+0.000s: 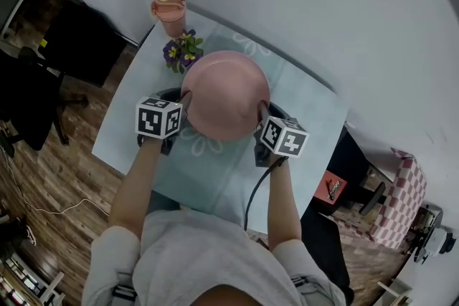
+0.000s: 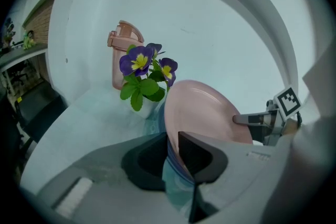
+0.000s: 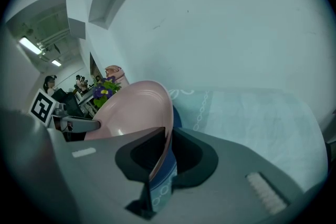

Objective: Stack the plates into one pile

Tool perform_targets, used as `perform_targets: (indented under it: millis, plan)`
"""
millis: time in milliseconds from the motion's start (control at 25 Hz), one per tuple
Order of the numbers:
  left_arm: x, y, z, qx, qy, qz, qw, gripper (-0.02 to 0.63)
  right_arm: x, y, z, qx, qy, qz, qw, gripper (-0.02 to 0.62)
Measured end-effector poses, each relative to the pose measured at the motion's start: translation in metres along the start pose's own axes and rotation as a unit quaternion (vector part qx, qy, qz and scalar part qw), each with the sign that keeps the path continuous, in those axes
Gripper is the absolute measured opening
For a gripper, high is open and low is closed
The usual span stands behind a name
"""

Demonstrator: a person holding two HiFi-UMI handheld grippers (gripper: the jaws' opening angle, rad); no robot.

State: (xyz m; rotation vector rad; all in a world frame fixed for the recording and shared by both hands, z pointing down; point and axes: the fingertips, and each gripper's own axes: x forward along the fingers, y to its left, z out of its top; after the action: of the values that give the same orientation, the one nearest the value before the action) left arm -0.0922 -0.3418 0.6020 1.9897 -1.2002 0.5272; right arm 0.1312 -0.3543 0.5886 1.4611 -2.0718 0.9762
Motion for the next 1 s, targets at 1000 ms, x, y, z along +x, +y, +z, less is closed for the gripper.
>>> perform_targets:
  millis: [1000]
  plan:
    - [-0.011,-0.002,0.007,0.012,-0.047,0.008,0.9988,0.198,0.012,-0.006,-0.010,-0.030,-0.012,-0.041,0.999,0.119]
